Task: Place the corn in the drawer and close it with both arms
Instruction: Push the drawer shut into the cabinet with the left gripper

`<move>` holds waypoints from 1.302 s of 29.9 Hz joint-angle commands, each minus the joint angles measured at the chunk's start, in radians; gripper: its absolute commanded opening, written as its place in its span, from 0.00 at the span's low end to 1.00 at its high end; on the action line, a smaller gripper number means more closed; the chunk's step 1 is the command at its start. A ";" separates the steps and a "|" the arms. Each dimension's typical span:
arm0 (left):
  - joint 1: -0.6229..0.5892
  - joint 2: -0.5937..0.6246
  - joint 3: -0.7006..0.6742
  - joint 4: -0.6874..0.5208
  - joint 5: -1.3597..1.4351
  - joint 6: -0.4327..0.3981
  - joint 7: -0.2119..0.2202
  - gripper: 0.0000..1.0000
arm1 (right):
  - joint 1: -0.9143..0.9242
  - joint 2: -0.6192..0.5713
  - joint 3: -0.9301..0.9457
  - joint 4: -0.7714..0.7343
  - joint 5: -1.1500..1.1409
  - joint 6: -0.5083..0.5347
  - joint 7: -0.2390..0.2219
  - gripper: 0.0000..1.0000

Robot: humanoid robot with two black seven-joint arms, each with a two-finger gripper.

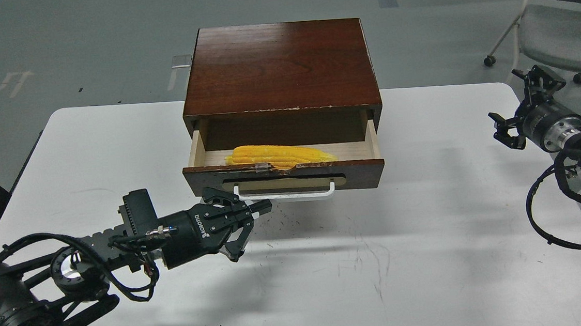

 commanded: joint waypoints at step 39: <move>-0.172 -0.255 -0.015 0.344 0.000 -0.001 -0.001 0.00 | -0.005 0.001 -0.001 0.002 0.000 0.004 0.000 1.00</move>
